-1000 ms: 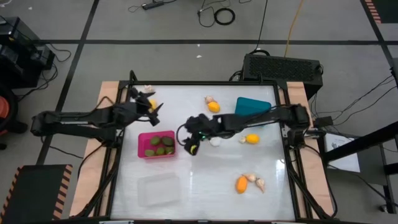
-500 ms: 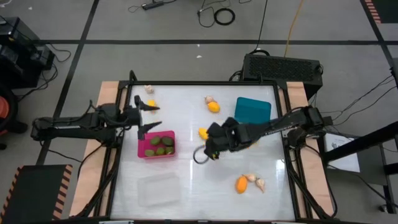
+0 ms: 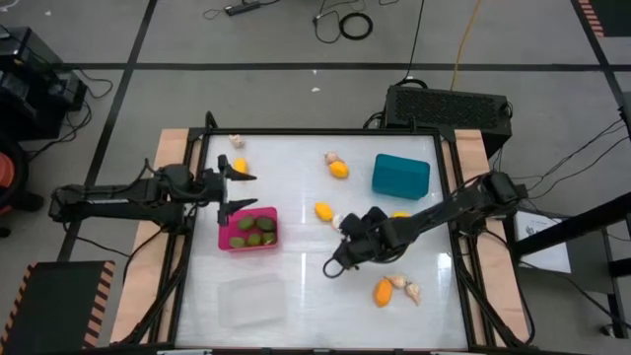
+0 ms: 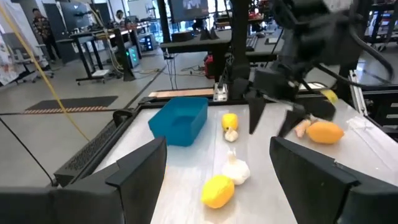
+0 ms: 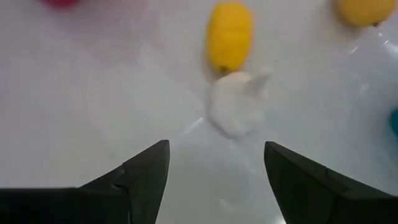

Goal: Sort produce into baskets
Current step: Put the lemon into the blue bin

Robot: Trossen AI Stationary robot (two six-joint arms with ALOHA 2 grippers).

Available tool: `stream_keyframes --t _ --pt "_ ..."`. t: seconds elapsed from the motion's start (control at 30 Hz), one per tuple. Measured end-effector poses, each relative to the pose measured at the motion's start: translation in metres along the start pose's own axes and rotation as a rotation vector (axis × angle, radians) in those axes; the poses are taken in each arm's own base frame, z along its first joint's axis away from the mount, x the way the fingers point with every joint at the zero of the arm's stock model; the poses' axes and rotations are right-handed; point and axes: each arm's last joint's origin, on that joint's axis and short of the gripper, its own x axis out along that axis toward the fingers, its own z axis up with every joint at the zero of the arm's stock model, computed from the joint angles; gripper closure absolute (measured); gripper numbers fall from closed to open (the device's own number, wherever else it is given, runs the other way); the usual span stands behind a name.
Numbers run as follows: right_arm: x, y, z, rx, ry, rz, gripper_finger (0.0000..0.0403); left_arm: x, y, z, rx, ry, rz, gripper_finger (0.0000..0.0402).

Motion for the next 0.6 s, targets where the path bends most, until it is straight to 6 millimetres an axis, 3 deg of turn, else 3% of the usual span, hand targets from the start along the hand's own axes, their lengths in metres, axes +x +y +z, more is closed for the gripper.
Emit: stream_keyframes --t 0.33,0.6 --pt "-0.003 -0.038 -0.004 0.108 -0.069 0.053 0.0149 0.004 0.0 -0.003 0.005 0.025 -0.002 0.011" --pt "0.004 -0.06 -0.006 0.144 0.076 -0.075 0.0149 0.008 0.0 -0.005 0.006 0.044 0.003 0.011"
